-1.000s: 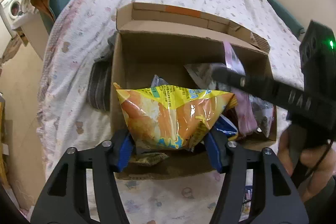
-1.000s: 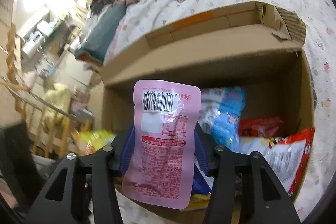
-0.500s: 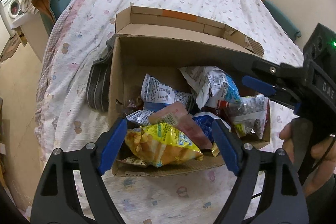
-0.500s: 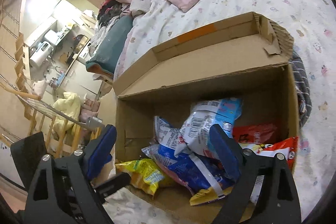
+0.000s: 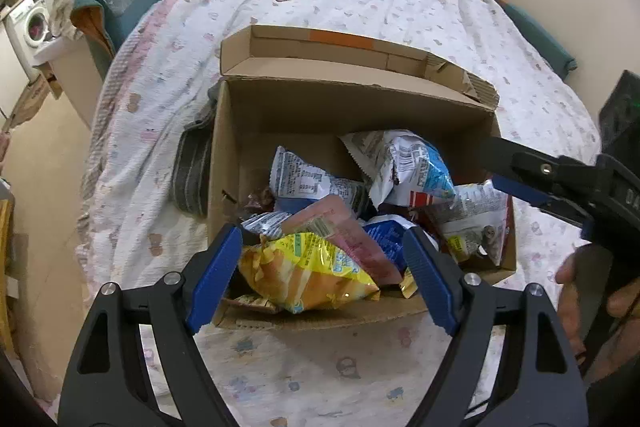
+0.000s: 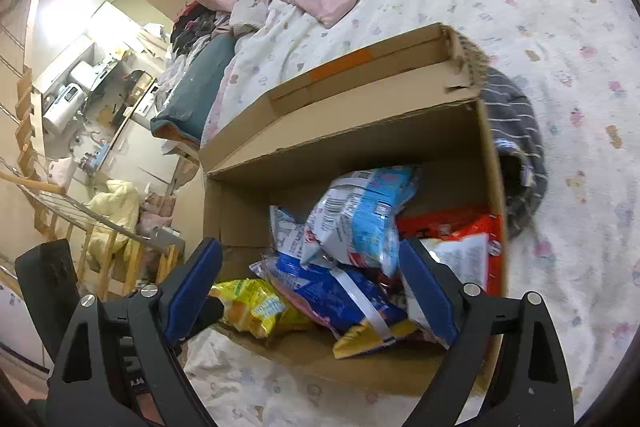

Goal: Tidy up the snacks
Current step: 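Withdraw both tools toward the blue candy bar and chocolate bar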

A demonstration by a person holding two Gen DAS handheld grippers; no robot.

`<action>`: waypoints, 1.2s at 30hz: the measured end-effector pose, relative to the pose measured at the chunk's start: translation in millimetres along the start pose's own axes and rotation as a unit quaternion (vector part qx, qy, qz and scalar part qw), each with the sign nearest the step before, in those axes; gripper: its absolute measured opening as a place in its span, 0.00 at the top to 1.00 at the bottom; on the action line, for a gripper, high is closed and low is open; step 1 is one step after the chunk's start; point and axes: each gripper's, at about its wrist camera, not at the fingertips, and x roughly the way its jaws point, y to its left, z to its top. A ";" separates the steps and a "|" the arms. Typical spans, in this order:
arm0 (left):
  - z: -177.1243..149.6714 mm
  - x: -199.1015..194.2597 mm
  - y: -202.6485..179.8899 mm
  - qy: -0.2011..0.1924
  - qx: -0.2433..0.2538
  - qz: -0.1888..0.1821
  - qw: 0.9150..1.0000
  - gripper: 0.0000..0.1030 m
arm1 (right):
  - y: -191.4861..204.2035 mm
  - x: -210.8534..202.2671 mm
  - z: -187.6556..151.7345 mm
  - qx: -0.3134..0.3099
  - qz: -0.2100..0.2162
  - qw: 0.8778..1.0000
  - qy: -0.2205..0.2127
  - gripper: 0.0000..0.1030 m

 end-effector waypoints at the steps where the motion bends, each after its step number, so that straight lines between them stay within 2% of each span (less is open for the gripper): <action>1: -1.3 -1.4 -0.6 0.000 -0.004 0.001 1.000 0.22 | -0.6 -3.8 -1.3 0.000 -0.001 1.000 -0.002 0.11; 5: -6.8 -7.6 -3.6 -0.004 -0.005 0.003 1.000 0.22 | -3.8 -18.3 -7.0 -0.001 -0.008 1.000 -0.008 0.11; 13: -19.7 -21.1 -17.5 -0.021 0.021 0.020 0.999 0.22 | -20.5 -49.5 -28.1 0.017 -0.028 0.999 -0.016 0.11; 16: -28.9 -25.3 -21.5 -0.020 0.006 0.005 1.000 0.22 | -26.7 -65.9 -38.2 0.028 -0.034 0.999 -0.026 0.11; 20: -46.2 -26.2 -37.1 -0.011 0.007 0.004 1.000 0.22 | -35.0 -81.8 -47.9 0.040 -0.042 0.998 -0.031 0.11; 24: -64.3 -20.0 -56.0 0.012 0.018 0.001 1.000 0.22 | -45.8 -98.2 -61.2 0.050 -0.056 0.997 -0.033 0.11; 31: -94.2 -5.9 -81.8 0.053 0.008 -0.002 0.999 0.22 | -66.9 -119.8 -78.5 0.061 -0.072 0.995 -0.036 0.11; 36: -121.4 16.3 -111.4 0.108 0.009 -0.016 0.994 0.22 | -85.4 -129.5 -90.0 0.074 -0.090 0.993 -0.028 0.11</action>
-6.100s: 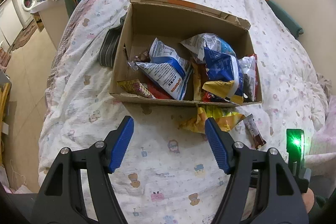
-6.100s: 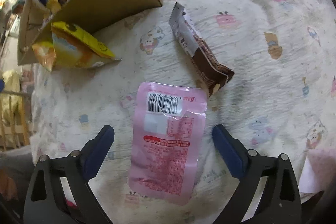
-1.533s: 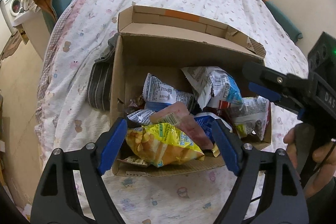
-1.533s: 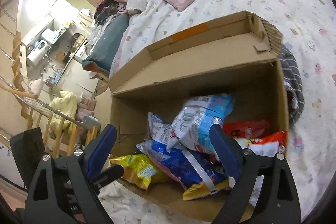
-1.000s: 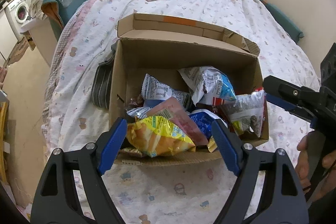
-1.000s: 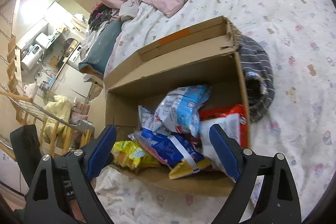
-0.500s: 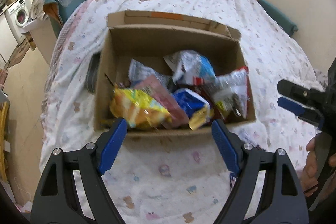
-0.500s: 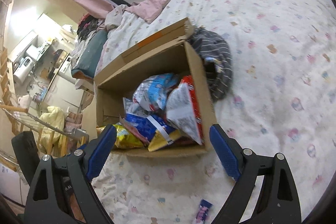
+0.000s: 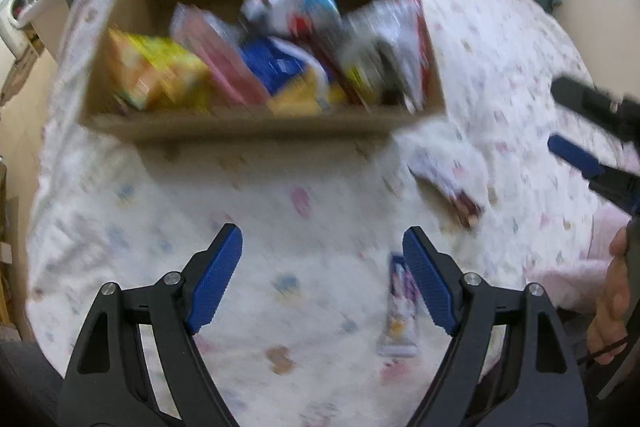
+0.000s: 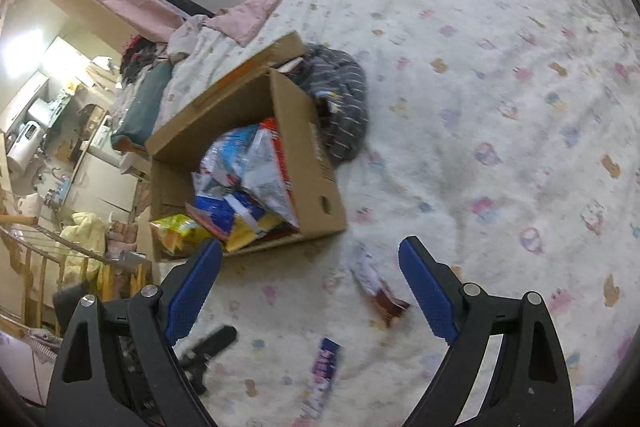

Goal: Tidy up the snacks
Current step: 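Withdraw both tools toward the blue candy bar and chocolate bar, then grasp the blue candy bar with the left tool while the right tool grasps the chocolate bar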

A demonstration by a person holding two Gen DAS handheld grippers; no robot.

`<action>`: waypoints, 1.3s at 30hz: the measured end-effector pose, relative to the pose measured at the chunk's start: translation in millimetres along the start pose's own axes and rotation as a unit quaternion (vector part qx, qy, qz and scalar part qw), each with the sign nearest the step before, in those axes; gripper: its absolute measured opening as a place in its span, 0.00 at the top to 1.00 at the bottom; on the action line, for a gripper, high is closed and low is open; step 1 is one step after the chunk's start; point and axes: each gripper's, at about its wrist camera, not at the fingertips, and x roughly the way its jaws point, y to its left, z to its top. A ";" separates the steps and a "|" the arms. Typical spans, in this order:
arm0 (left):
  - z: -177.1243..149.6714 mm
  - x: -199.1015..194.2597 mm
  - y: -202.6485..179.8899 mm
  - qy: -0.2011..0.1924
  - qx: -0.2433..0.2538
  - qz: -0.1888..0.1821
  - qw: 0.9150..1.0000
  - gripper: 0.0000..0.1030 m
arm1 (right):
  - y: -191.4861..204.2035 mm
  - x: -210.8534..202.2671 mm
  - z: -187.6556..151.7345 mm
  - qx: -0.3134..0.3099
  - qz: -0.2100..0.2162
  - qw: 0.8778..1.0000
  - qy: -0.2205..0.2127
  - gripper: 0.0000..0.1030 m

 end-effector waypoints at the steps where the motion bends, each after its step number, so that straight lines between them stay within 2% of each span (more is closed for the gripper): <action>1: -6.1 9.3 -8.9 0.017 0.001 -0.008 1.000 0.22 | -5.0 -0.7 -1.0 0.003 -0.005 1.000 0.003 0.11; 3: -14.7 22.1 -20.9 0.039 0.003 -0.016 0.999 0.22 | -15.0 -2.4 -2.1 0.013 -0.008 1.000 0.007 0.11; 5: -21.2 38.7 -34.6 0.058 0.010 -0.031 0.998 0.29 | -21.8 -4.1 -2.9 0.022 -0.009 1.000 0.009 0.11; 7: -25.3 56.0 -43.0 0.085 0.011 -0.023 0.996 0.41 | -27.2 -5.7 -2.7 0.030 -0.009 0.999 0.010 0.11; 9: -29.4 69.8 -49.6 0.113 0.009 -0.027 0.993 0.43 | -30.1 -6.3 -1.7 0.036 -0.007 0.999 0.011 0.11; 13: -36.3 80.2 -66.8 0.122 0.047 0.005 0.991 0.46 | -33.2 -2.5 0.1 0.036 -0.012 0.999 0.024 0.11; 14: -37.8 81.1 -70.5 0.123 0.057 0.013 0.991 0.50 | -32.5 -0.7 0.1 0.035 -0.014 0.999 0.028 0.11; 16: -39.5 81.8 -75.9 0.126 0.067 0.011 0.990 0.74 | -31.8 3.0 0.2 0.031 -0.020 0.999 0.036 0.11; 17: -39.9 81.3 -78.3 0.127 0.072 0.005 0.989 0.83 | -31.3 4.7 -0.1 0.029 -0.024 0.999 0.040 0.11; 18: -40.4 80.3 -80.4 0.128 0.077 0.004 0.989 0.86 | -31.1 6.5 -0.1 0.027 -0.028 0.998 0.043 0.11; 21: -42.7 74.6 -89.0 0.121 0.100 0.013 0.988 0.87 | -31.6 11.4 -0.2 0.025 -0.038 0.998 0.050 0.11; 24: -42.8 71.9 -86.1 0.120 0.101 0.016 0.987 0.87 | -33.5 16.9 1.1 0.027 -0.047 0.997 0.056 0.11; 31: -32.4 74.9 -46.5 0.122 0.075 0.054 0.988 0.87 | -33.9 34.2 1.3 0.008 -0.090 0.993 0.074 0.11; 35: -26.8 71.6 -16.2 0.122 0.049 0.069 0.989 0.87 | -29.2 60.1 -1.0 -0.035 -0.141 0.984 0.102 0.11; 39: -20.8 61.1 6.3 0.109 0.019 0.074 0.991 0.87 | -21.5 91.5 -9.2 -0.085 -0.181 0.969 0.144 0.11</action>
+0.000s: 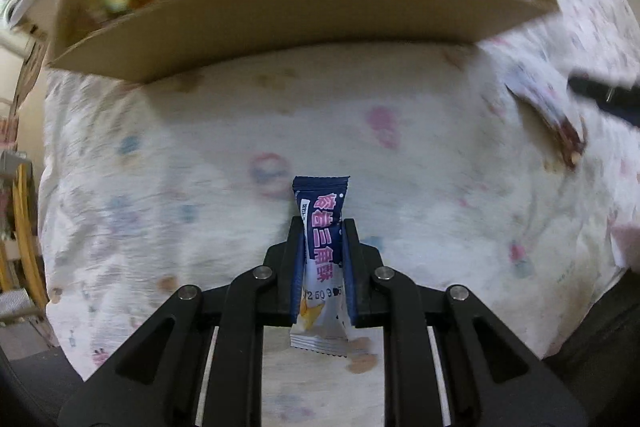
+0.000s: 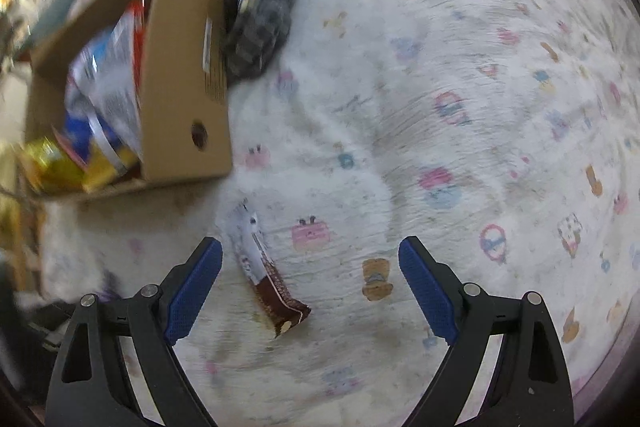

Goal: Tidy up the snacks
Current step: 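Grasp the blue candy bar with the left tool while the right tool grasps the chocolate bar, then carry both bars over the box and lower them inside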

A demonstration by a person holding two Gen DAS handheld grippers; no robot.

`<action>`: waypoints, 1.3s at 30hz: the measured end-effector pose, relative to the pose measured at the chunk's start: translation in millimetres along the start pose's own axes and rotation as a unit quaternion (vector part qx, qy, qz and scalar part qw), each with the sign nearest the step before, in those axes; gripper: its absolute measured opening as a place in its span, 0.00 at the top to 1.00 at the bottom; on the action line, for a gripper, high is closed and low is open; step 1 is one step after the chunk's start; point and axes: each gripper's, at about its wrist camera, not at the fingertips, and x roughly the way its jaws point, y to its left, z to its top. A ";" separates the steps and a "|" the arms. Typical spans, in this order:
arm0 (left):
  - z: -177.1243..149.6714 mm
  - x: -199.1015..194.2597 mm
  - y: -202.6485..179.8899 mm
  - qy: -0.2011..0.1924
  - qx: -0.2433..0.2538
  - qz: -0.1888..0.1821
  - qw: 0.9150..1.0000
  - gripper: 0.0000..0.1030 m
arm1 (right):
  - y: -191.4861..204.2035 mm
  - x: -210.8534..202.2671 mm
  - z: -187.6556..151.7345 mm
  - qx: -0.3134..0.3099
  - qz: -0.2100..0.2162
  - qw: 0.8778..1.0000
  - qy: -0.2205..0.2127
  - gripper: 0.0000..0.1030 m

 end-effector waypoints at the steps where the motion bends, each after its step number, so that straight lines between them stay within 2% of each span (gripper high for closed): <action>1: -0.3 -2.6 5.4 -0.002 -0.008 -0.001 1.000 0.87 | 4.6 5.0 0.0 -0.010 -0.010 1.000 0.008 0.11; 5: -0.3 -13.0 19.7 -0.011 -0.029 -0.009 0.999 0.87 | 25.8 21.4 -1.8 -0.065 -0.052 0.996 0.023 0.12; 6: -0.3 -15.1 20.0 -0.014 -0.031 -0.009 0.999 0.87 | 31.4 25.5 -2.3 -0.080 -0.063 0.994 0.026 0.16; 11: 0.9 -29.8 42.0 -0.022 -0.044 -0.016 0.999 0.87 | 45.8 36.9 -4.8 -0.119 -0.093 0.988 0.033 0.56; 13: -0.9 -31.6 47.2 -0.022 -0.050 -0.018 0.998 0.87 | 50.8 36.1 -6.5 -0.130 -0.092 0.987 0.027 0.83; 14: -4.5 -28.9 51.0 -0.021 -0.052 -0.019 0.998 0.87 | 52.0 34.9 -7.8 -0.130 -0.073 0.988 0.030 0.83; 16: -6.2 -27.0 53.5 -0.018 -0.057 -0.024 0.998 0.86 | 52.7 32.3 -11.5 -0.107 -0.002 0.993 0.051 0.83; 19: -14.3 -26.5 60.2 -0.021 -0.061 -0.026 0.998 0.86 | 55.1 18.3 -18.4 -0.102 0.041 0.993 0.041 0.83; 23: -16.4 -34.8 68.6 -0.027 -0.067 -0.027 0.997 0.86 | 56.7 3.5 -27.8 -0.105 0.055 0.993 0.028 0.83; 28: -0.9 -53.0 90.8 -0.037 -0.071 -0.024 0.997 0.86 | 53.1 -21.6 -46.8 -0.107 0.089 0.990 0.013 0.83; 32: -6.9 -63.9 99.5 -0.038 -0.079 -0.016 0.996 0.86 | 61.2 -53.0 -54.0 -0.131 0.137 0.982 -0.004 0.83; 35: -8.9 -70.1 107.5 -0.048 -0.086 -0.015 0.995 0.86 | 74.3 -75.1 -57.5 -0.150 0.171 0.973 -0.035 0.83; 39: -3.3 -88.5 115.9 -0.075 -0.097 -0.016 0.992 0.86 | 89.6 -110.9 -60.4 -0.177 0.214 0.955 -0.103 0.83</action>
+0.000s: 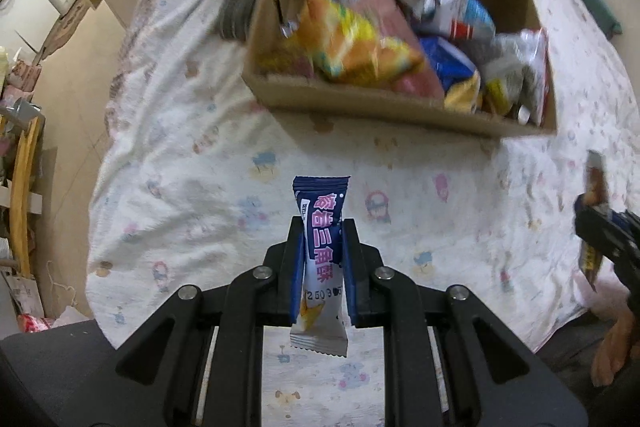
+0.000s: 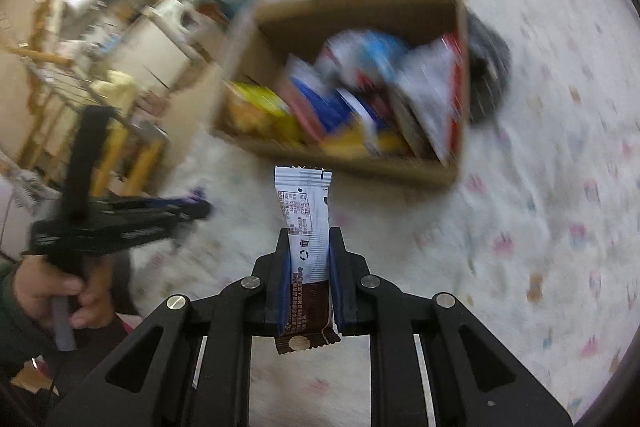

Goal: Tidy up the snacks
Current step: 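Carry both bars over the box and lower them inside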

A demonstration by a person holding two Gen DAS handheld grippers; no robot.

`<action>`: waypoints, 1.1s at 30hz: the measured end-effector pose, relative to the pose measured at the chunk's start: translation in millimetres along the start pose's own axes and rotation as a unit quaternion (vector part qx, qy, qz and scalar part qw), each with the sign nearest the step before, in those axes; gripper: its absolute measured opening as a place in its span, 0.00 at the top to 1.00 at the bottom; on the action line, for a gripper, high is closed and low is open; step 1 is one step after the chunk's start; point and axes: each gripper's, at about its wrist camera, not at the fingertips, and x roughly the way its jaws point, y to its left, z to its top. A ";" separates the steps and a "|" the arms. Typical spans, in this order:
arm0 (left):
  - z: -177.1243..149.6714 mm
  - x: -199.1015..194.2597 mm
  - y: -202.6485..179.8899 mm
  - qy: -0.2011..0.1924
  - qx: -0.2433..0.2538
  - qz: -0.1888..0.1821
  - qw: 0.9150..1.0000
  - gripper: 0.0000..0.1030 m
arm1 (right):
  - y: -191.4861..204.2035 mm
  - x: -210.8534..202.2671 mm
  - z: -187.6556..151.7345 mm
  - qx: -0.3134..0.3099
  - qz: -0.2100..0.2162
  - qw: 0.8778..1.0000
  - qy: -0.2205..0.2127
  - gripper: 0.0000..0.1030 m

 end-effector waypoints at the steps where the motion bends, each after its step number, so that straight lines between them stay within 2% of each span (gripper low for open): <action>1: 2.1 -3.5 -0.1 -0.007 0.000 0.000 1.000 0.86 | 6.7 -9.6 4.0 -0.010 0.010 1.000 -0.024 0.83; 7: 24.2 -36.9 -3.5 -0.066 0.013 0.000 0.998 0.86 | 10.9 -35.5 25.2 0.001 0.019 0.994 -0.110 0.83; 11: 40.4 -52.6 -5.4 -0.099 0.027 0.011 0.995 0.86 | 0.3 -46.4 38.0 0.032 0.014 0.990 -0.139 0.83; 17: 63.5 -65.7 -6.8 -0.136 0.035 0.010 0.990 0.86 | -15.9 -35.9 51.7 0.062 0.006 0.988 -0.143 0.83; 28: 104.4 -47.3 -11.2 -0.141 0.040 -0.003 0.989 0.86 | -22.1 1.6 84.3 0.080 -0.006 0.988 -0.128 0.83; 33: 125.2 -42.2 -10.3 -0.157 0.035 -0.019 0.987 0.86 | -25.7 26.3 99.5 0.081 -0.016 0.990 -0.111 0.83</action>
